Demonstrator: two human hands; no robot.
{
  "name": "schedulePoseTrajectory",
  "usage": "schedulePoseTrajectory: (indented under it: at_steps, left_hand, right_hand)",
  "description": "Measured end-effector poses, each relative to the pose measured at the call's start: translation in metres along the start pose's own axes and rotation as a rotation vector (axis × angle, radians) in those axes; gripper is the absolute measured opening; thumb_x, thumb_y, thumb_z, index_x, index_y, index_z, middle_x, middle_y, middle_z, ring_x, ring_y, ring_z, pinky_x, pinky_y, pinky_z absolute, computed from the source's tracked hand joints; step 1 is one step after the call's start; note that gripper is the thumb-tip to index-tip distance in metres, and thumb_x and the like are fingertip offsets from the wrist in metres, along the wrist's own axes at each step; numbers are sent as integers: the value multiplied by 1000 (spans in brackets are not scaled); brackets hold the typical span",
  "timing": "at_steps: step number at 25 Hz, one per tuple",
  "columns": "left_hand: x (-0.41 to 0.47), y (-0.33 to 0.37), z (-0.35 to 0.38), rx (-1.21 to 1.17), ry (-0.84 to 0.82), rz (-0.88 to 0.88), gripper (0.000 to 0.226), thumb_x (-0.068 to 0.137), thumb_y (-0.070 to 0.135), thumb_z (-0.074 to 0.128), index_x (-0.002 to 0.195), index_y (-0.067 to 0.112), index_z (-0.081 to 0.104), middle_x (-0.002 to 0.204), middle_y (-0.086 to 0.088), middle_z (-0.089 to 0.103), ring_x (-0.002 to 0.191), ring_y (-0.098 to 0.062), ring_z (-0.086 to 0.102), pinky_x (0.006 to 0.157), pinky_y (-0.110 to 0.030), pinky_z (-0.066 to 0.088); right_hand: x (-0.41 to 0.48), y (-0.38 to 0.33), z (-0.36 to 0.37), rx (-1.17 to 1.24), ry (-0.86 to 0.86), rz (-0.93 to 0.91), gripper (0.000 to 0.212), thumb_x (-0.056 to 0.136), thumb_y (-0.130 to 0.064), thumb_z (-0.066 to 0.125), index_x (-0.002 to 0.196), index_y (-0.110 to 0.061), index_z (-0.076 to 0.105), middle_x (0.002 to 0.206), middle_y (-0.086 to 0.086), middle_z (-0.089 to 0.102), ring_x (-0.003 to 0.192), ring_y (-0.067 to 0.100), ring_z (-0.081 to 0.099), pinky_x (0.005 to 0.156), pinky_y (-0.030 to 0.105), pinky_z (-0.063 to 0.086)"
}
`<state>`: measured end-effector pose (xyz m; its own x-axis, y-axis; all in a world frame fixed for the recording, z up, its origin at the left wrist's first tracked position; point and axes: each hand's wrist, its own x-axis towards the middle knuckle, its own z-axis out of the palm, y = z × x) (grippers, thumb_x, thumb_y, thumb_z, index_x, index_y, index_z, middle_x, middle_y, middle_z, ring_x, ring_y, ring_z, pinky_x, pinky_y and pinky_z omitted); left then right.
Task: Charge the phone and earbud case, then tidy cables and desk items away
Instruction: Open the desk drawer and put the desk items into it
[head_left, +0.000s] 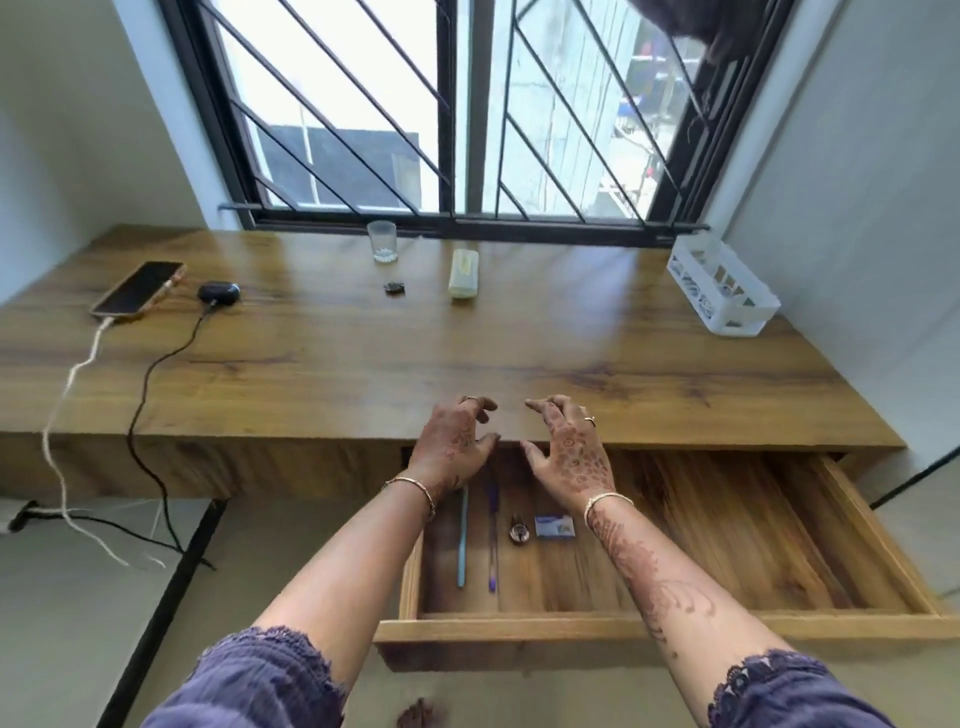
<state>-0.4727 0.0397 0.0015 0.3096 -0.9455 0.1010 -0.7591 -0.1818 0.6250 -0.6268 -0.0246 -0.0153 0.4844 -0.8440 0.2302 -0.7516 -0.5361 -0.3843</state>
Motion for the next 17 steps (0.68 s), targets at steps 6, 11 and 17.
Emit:
schedulePoseTrajectory:
  at_steps: [6, 11, 17]
  left_hand:
    - [52, -40, -61, -22, 155, -51, 35, 85, 24, 65, 119, 20, 58, 108, 1, 64, 105, -17, 57, 97, -28, 40]
    - [114, -97, -105, -80, 180, -137, 35, 84, 22, 65, 118, 17, 58, 108, 0, 62, 105, -21, 56, 98, -32, 41]
    - [205, -170, -120, -64, 100, -210, 40, 86, 23, 63, 125, 16, 56, 125, -5, 58, 115, -22, 55, 104, -31, 39]
  right_hand:
    - [80, -53, 19, 10, -2, -33, 57, 82, -36, 66, 135, -27, 47, 133, 1, 45, 126, 21, 44, 110, 31, 34]
    - [158, -87, 54, 155, -37, 137, 58, 85, -29, 63, 139, -21, 40, 140, 5, 37, 130, 23, 39, 111, 31, 27]
    - [253, -104, 107, 139, 45, 397, 76, 82, -31, 66, 142, -6, 26, 145, 15, 22, 134, 34, 28, 114, 35, 22]
